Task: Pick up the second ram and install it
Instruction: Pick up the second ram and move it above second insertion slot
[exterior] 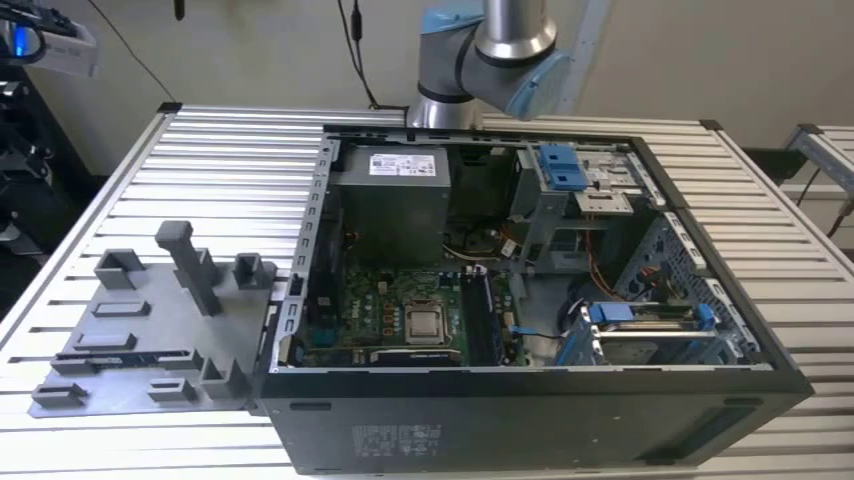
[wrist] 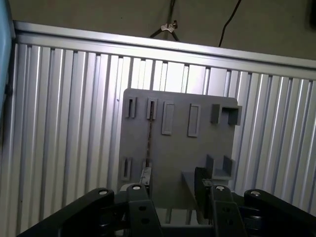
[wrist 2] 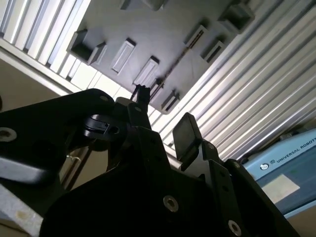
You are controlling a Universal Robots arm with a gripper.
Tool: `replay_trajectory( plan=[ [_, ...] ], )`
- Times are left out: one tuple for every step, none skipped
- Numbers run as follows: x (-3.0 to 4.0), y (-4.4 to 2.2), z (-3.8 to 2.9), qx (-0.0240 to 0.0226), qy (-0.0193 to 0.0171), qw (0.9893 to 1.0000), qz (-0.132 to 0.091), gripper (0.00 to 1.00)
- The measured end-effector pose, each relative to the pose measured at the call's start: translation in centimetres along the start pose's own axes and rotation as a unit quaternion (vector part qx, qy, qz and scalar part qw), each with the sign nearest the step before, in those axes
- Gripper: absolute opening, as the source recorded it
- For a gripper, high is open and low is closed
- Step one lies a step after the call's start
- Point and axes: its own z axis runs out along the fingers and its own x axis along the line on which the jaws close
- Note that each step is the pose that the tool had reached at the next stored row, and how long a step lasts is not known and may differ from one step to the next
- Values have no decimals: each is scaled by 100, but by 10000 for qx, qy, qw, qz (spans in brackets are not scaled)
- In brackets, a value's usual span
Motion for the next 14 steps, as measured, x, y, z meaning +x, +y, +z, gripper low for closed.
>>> replay_trajectory(
  plan=[
    [1,0,12,1,0,10000,1,48],
    [1,-1,23,0,0,10000,1,48],
    [2,-1,34,0,0,10000,2,48],
    [2,-1,42,0,1,10000,2,48],
    [2,-1,46,0,1,10000,2,48],
    [2,-1,47,-2,2,10000,2,48],
    [3,-1,49,-1,4,10000,2,48],
    [3,-1,56,-1,7,10000,3,48],
    [4,-1,67,0,10,10000,2,48],
    [4,-1,78,-1,15,10000,3,48],
    [4,-2,89,-2,20,10000,3,48],
    [5,-2,102,-3,23,10000,3,48],
    [6,-2,115,-3,27,10000,3,48],
    [6,-3,126,-4,29,10000,3,48]
  ],
)
